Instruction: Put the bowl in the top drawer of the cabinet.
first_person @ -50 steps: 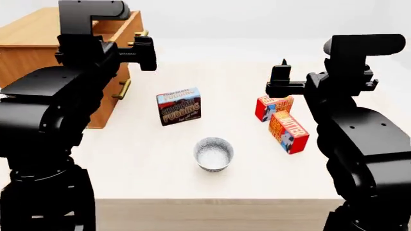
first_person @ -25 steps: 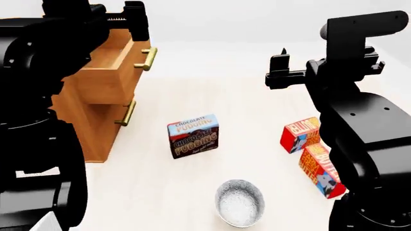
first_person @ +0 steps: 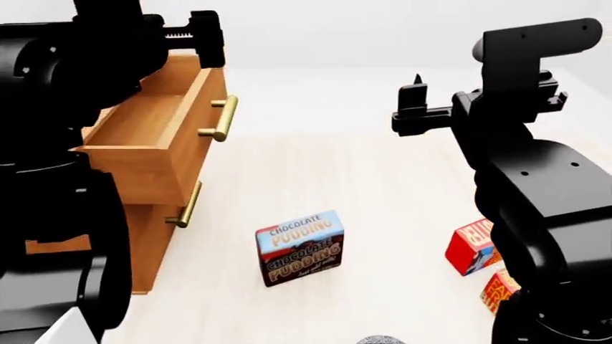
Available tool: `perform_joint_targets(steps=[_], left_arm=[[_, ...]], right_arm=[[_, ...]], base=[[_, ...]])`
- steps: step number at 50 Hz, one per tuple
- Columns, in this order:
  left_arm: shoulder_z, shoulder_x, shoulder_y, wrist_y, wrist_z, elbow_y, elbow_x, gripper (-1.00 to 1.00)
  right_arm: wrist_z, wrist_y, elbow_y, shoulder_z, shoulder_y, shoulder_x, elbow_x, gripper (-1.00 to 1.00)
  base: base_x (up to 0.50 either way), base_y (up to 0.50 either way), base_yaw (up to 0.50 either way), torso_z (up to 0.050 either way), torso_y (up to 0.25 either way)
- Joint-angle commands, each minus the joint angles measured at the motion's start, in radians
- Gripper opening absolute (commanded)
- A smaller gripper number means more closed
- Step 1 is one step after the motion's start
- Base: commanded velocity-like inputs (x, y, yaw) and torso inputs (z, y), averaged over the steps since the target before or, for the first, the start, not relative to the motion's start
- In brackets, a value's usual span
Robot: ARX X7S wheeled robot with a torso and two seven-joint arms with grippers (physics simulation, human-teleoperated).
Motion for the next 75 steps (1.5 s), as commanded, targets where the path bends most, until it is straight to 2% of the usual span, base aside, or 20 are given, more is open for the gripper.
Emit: perform_joint_targets(steps=[1,4,9,19,45,55,62,65,69,75], left_arm=[[0.073,0.012,-0.042,0.021,0.025,-0.139,0.004,1.0],[0.111,0.026,-0.088,0.085,0.06,-0.273,0.009,1.0],[0.125,0.062,-0.2,0.25,0.077,-0.606,0.036,1.0],[0.117,0.105,-0.327,0.482,0.094,-1.033,0.044,1.0],[-0.054,0.082,-0.222,0.49,0.131,-1.037,0.145,1.0],[-0.149,0.073,-0.231,0.443,0.231,-1.028,0.101,1.0],[-0.19,0.104,-0.109,0.258,0.219,-0.744,0.037,1.0],[-0.194,0.12,-0.08,0.221,0.206,-0.683,0.017,1.0],[-0.177,0.131,-0.067,0.243,0.197,-0.713,-0.011,1.0],[-0.071,0.134,-0.03,0.228,0.125,-0.667,-0.172,1.0]], right_arm=[[0.019,0.002,0.002,-0.018,-0.011,0.012,-0.014,1.0],[0.03,-0.006,0.017,-0.028,-0.021,0.019,-0.026,1.0],[0.027,-0.013,0.018,-0.016,-0.037,0.031,-0.024,1.0],[0.017,-0.053,0.033,-0.006,-0.082,0.048,-0.019,1.0],[0.017,-0.101,0.093,-0.024,-0.098,0.051,-0.024,1.0],[0.018,-0.109,0.101,-0.025,-0.102,0.052,-0.02,1.0],[0.016,-0.113,0.102,-0.02,-0.109,0.056,-0.017,1.0],[0.015,-0.11,0.095,-0.016,-0.114,0.06,-0.014,1.0],[0.014,-0.111,0.093,-0.008,-0.123,0.066,-0.01,1.0],[0.01,-0.112,0.089,-0.003,-0.131,0.071,-0.004,1.0]], base=[[0.0,0.0,0.0,0.0,0.0],[0.0,0.0,0.0,0.0,0.0],[0.0,0.0,0.0,0.0,0.0],[0.0,0.0,0.0,0.0,0.0],[0.0,0.0,0.0,0.0,0.0],[0.0,0.0,0.0,0.0,0.0],[0.0,0.0,0.0,0.0,0.0],[0.0,0.0,0.0,0.0,0.0],[0.0,0.0,0.0,0.0,0.0],[0.0,0.0,0.0,0.0,0.0]])
